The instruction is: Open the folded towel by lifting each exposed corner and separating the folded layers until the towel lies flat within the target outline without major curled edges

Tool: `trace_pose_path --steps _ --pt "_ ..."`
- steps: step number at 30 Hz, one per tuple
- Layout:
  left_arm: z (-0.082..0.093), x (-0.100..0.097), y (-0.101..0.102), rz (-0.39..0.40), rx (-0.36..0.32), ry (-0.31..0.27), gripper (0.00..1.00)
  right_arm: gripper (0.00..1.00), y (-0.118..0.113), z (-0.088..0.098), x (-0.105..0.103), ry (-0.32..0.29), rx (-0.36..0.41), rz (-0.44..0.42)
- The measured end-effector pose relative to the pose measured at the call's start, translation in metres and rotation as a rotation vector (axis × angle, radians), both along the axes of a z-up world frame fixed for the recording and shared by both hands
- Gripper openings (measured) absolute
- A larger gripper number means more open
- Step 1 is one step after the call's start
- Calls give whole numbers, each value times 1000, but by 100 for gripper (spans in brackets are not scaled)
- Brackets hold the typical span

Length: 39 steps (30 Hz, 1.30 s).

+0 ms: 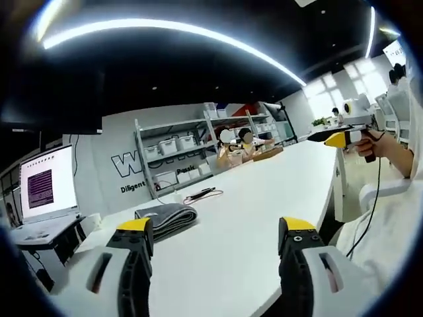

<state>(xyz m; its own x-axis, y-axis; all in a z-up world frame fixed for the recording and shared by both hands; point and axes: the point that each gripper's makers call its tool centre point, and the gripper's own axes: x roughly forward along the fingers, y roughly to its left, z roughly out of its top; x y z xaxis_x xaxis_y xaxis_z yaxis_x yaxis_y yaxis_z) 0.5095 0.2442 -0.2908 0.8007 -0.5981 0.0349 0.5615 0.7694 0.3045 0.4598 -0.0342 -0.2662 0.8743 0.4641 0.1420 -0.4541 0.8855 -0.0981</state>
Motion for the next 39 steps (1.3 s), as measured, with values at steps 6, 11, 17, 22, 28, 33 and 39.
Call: trace_pose_path --steps 6,11,17,22,28,33,39 --pt "12 12 6 54 24 -62 87 80 2 0 -2 1 -3 7" --pt "24 16 6 65 6 -79 88 80 0 1 -3 -6 10 9" --pt "36 16 9 86 -34 -97 86 80 4 2 -4 -6 12 26" --pt "36 11 6 64 -28 -93 84 81 8 2 -1 -9 2 34" --pt "30 9 20 99 17 -92 82 81 14 2 2 -10 -2 58" --pt "40 10 30 131 142 -159 80 81 17 1 8 -8 5 77" --pt "43 18 24 119 144 -186 76 81 25 2 11 -11 3 105"
